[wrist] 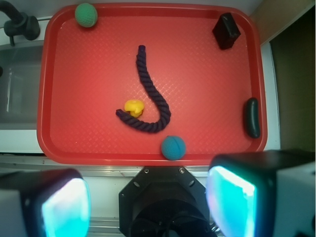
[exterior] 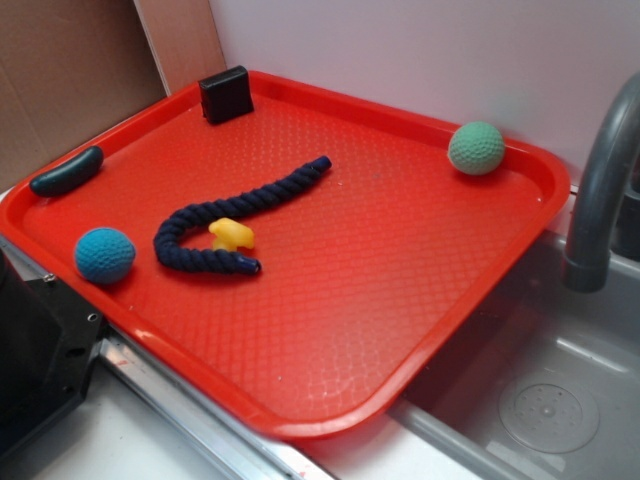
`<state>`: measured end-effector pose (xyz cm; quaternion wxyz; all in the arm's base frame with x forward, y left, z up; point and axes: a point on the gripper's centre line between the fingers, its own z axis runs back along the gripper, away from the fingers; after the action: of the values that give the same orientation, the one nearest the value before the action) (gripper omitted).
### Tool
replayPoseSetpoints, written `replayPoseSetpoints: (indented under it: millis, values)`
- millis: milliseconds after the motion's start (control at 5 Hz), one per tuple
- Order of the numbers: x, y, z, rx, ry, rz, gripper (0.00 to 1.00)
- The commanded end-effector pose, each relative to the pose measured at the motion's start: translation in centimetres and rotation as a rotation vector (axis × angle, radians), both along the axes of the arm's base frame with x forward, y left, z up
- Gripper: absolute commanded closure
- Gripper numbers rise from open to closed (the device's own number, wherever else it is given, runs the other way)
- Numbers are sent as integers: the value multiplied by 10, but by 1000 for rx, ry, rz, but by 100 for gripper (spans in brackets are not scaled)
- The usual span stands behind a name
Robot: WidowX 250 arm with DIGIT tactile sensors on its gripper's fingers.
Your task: Grab the black box.
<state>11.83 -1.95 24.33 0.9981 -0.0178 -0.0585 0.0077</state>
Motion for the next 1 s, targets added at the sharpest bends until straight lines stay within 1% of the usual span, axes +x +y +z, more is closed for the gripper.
replayPoseSetpoints:
  millis: [0,200,400,600,800]
  values:
    - [0,0,0,0,0,0,0]
    - [50,46,-14,67,-107,-194,0]
    - [102,75,-30,119,-172,-290,0]
    - [138,87,-58,172,-229,-330,0]
    - [138,87,-58,172,-229,-330,0]
